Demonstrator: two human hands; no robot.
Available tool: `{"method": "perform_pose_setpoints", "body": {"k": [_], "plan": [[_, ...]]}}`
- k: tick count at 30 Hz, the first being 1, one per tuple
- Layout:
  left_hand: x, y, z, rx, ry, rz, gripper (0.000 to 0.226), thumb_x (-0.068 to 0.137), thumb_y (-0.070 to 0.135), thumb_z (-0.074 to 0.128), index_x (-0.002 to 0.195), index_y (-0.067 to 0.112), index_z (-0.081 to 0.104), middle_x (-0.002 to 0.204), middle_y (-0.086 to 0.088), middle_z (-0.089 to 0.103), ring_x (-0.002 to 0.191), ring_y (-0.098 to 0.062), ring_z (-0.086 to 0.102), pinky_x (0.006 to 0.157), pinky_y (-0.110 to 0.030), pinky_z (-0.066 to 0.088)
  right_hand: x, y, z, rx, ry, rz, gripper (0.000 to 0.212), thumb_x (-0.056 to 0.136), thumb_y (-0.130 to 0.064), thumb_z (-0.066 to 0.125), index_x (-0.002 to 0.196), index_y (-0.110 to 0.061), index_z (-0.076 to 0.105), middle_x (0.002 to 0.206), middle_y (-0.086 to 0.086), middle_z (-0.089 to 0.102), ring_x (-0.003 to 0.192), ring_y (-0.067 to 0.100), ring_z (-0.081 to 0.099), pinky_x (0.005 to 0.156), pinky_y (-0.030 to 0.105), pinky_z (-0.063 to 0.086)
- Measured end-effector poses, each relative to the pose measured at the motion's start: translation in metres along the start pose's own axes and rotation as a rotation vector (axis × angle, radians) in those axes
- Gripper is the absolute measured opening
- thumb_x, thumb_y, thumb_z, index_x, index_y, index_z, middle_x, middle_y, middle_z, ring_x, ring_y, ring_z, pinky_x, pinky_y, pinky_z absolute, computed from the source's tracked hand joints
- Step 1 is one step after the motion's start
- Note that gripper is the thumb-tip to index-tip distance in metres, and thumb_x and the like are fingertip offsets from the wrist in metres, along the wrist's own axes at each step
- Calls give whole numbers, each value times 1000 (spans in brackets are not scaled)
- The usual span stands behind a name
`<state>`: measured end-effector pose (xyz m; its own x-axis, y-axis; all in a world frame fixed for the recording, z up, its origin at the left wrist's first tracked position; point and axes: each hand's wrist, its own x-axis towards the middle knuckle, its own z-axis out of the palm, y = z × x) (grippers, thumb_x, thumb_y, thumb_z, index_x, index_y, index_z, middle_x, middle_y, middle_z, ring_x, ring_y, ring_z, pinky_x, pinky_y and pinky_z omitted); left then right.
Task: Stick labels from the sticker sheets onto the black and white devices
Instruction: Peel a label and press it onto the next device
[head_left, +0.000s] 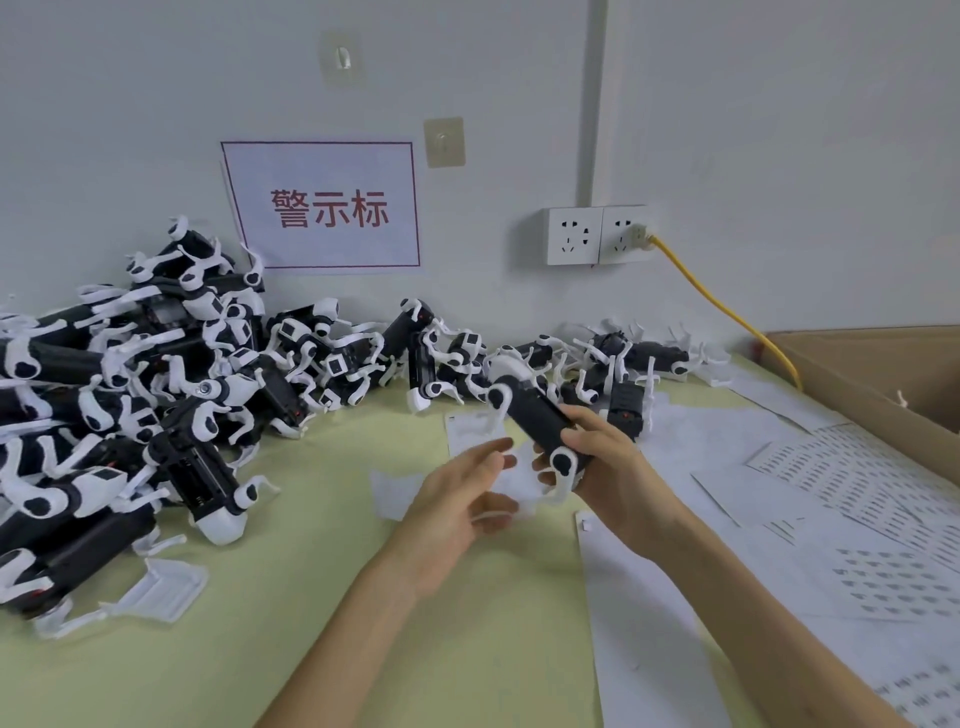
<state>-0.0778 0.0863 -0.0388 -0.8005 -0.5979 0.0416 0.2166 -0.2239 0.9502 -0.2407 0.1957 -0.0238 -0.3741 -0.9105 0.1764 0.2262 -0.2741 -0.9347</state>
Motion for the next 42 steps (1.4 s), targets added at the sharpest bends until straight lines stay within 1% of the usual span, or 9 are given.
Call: {"method": "perform_pose_setpoints", "body": {"k": [5, 12, 16, 20, 26, 30, 35, 38, 42], "plan": [[-6, -7, 10, -14, -91, -7, 52, 82, 53, 76, 131, 37, 66, 111, -9, 67, 93, -28, 57, 69, -32, 44, -4, 11, 14, -83, -184, 84, 44, 90, -23, 61, 125, 3, 58, 106, 19, 64, 92, 33, 62, 83, 46, 52], [-5, -8, 8, -127, -39, 5, 46, 79, 45, 82, 122, 32, 74, 112, -16, 51, 103, -33, 39, 91, -48, 34, -7, 7, 21, -173, -123, 54, 30, 91, -29, 63, 104, -3, 62, 99, 22, 62, 91, 36, 58, 87, 49, 42], [-10, -13, 14, 141, 5, 58, 34, 71, 63, 75, 95, 39, 78, 81, 5, 67, 76, -13, 61, 77, -26, 50, -7, 9, 25, -236, -64, 17, 36, 87, -36, 69, 90, -2, 58, 97, 14, 64, 90, 32, 60, 85, 46, 43], [-12, -16, 18, 351, -42, 149, 17, 74, 52, 76, 66, 40, 68, 57, 16, 58, 55, -1, 55, 55, -12, 42, -5, 6, 18, -219, -61, 13, 32, 85, -34, 71, 70, -14, 51, 82, 3, 62, 75, 20, 58, 72, 28, 48], [-9, -13, 14, 387, -105, 166, 12, 78, 40, 80, 76, 34, 69, 65, 17, 61, 64, -2, 60, 61, -15, 47, -5, 4, 11, -131, -71, 90, 38, 89, -35, 71, 65, -22, 45, 64, -5, 49, 57, 11, 49, 50, 20, 43], [-10, -10, 12, 329, -73, 135, 68, 64, 53, 82, 99, -2, 65, 83, -11, 64, 77, -19, 62, 68, -29, 51, -4, 6, 10, -102, -50, 134, 41, 89, -36, 72, 66, -22, 41, 67, 0, 46, 59, 16, 48, 52, 25, 42], [-11, -6, 10, 229, -95, 68, 39, 75, 46, 80, 99, 17, 74, 95, -12, 74, 89, -23, 69, 78, -31, 54, -3, 9, 13, -180, -2, 79, 33, 93, -35, 65, 69, -19, 50, 72, 6, 52, 66, 21, 46, 57, 29, 38], [-10, -1, 10, 98, -88, 61, 45, 88, 42, 69, 124, 15, 69, 116, -15, 73, 106, -26, 70, 87, -39, 57, -4, 8, 15, -137, -85, 26, 18, 98, -25, 59, 87, -11, 60, 86, 1, 69, 73, 17, 60, 63, 21, 49], [-9, 6, 10, -15, -17, 7, 52, 93, 53, 62, 122, 11, 69, 117, -13, 73, 105, -23, 70, 76, -35, 60, -2, 3, 14, -275, -42, -35, 11, 100, -12, 61, 90, -8, 64, 96, 9, 72, 84, 22, 66, 76, 30, 54]]}}
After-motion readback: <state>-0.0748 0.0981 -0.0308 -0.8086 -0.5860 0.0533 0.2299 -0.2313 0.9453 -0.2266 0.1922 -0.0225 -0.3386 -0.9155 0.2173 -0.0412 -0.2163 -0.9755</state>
